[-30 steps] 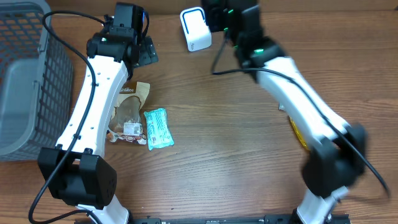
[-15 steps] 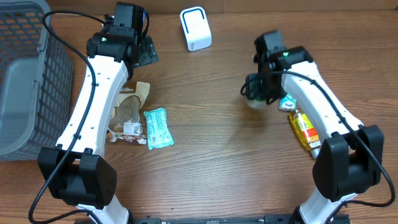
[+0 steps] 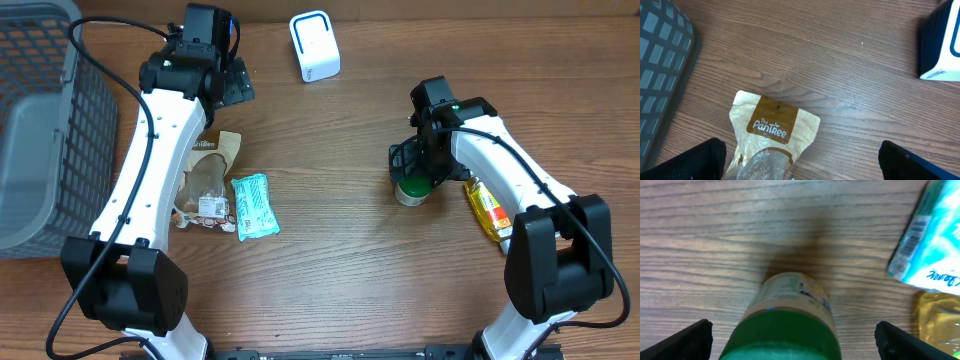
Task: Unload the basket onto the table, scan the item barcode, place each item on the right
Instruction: 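Carry the jar right and set it down near the teal pack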
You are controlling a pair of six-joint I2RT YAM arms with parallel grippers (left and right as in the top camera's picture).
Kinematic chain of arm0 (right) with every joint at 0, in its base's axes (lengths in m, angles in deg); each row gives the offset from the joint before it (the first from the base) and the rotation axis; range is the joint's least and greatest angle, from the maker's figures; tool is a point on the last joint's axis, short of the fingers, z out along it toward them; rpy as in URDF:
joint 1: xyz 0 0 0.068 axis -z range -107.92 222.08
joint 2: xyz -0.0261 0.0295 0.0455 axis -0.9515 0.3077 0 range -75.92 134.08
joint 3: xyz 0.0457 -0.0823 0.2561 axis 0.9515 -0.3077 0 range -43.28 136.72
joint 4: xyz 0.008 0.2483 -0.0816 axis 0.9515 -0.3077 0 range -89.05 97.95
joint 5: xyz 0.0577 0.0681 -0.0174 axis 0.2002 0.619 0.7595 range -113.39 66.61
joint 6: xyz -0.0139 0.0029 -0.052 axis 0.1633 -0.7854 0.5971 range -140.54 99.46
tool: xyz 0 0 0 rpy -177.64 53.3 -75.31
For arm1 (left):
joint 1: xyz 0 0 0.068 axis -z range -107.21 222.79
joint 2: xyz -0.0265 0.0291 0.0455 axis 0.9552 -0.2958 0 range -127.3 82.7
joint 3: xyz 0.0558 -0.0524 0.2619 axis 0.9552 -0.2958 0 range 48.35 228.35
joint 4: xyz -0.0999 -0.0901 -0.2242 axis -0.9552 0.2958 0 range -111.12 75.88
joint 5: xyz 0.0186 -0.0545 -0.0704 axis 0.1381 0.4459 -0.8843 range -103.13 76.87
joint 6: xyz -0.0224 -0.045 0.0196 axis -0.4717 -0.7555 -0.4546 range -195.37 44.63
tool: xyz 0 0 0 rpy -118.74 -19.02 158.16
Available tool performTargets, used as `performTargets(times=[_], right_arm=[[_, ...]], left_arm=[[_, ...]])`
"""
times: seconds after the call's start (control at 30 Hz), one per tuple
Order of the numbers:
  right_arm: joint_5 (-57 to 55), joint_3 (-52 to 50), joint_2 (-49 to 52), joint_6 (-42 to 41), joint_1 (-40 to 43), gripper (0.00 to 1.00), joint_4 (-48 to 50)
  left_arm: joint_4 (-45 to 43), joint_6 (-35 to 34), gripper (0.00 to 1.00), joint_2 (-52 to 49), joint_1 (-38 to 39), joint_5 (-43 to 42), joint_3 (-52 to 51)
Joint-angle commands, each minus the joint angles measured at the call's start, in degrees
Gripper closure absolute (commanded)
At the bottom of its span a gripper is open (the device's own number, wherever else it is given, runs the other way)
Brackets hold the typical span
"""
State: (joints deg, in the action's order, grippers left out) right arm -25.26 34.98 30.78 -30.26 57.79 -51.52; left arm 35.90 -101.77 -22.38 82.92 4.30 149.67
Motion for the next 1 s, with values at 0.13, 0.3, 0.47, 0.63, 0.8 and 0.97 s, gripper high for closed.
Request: performTargets(times=[0.13, 0.3, 0.47, 0.63, 0.8, 0.97], right_arm=[[-4.52, 16.15, -0.92, -2.91, 0.22, 0.00, -4.48], [-4.52, 20.26, -0.92, -2.89, 0.22, 0.00, -2.71], [-4.52, 20.24, -0.90, -2.89, 0.22, 0.00, -2.36], [-4.52, 20.24, -0.90, -2.89, 0.22, 0.00, -2.36], [-4.52, 20.24, -0.92, -2.89, 0.22, 0.00, -2.36], [-4.52, 20.24, -0.90, -2.89, 0.22, 0.00, -2.36]], left_arm=[[-0.24, 0.66, 0.00, 0.83, 0.17, 0.98, 0.70], [-0.24, 0.66, 0.00, 0.83, 0.17, 0.98, 0.70], [-0.24, 0.66, 0.01, 0.83, 0.17, 0.98, 0.70], [-0.24, 0.66, 0.00, 0.83, 0.17, 0.98, 0.70], [-0.24, 0.66, 0.01, 0.83, 0.17, 0.98, 0.70], [-0.24, 0.66, 0.00, 0.83, 0.17, 0.98, 0.70]])
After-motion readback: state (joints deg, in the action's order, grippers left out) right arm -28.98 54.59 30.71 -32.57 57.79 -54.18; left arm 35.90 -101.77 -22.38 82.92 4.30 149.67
